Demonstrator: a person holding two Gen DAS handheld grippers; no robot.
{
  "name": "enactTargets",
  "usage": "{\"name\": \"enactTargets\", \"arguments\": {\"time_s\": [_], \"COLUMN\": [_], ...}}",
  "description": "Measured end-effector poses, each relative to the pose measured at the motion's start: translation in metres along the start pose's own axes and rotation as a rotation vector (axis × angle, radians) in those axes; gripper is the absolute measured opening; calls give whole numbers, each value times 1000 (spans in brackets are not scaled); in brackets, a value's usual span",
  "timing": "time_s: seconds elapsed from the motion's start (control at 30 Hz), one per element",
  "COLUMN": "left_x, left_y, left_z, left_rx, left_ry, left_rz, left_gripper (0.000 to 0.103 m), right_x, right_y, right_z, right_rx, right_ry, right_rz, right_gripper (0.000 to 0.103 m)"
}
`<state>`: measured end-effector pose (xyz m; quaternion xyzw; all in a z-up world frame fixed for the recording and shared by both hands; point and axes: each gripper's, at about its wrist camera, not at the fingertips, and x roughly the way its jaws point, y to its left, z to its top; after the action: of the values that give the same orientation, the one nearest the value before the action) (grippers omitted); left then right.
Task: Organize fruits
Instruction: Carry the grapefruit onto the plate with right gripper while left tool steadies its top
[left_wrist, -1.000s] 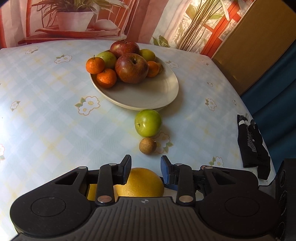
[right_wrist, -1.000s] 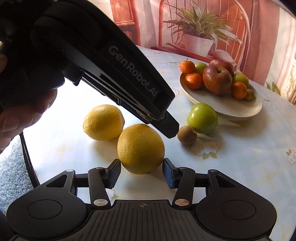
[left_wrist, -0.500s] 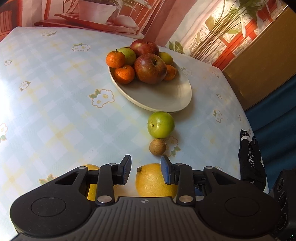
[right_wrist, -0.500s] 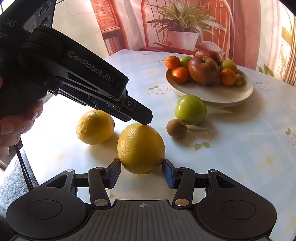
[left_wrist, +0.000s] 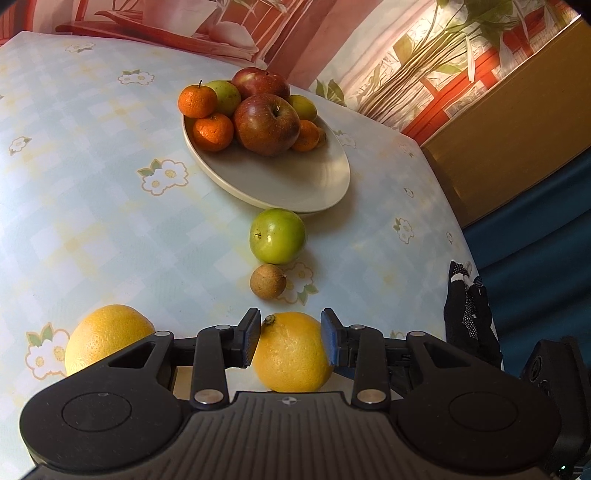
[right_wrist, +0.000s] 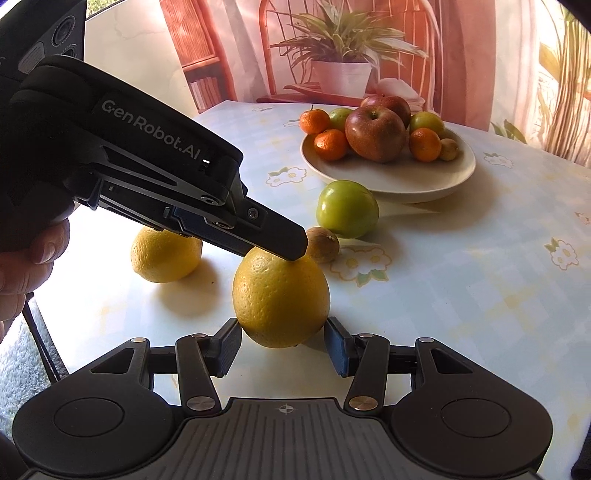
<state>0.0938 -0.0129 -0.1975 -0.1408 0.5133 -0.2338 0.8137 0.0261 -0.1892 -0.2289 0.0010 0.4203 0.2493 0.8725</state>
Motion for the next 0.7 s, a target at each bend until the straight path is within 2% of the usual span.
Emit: {"name": "enactTargets", "arguments": {"time_s": [0.4, 0.7], "left_x": [-5, -23], "left_y": [-13, -37], "left_z": [3, 29], "left_rx": [73, 144], "left_ry": [-36, -110], "left_rz": [4, 6], "left_gripper": [37, 37], "right_x": [-9, -30], "right_y": [-3, -12], "right_z": [2, 33], "right_rx": [-20, -60], "right_ry": [-35, -102], "right_rz": [-21, -48], "right_gripper": [46, 46]}}
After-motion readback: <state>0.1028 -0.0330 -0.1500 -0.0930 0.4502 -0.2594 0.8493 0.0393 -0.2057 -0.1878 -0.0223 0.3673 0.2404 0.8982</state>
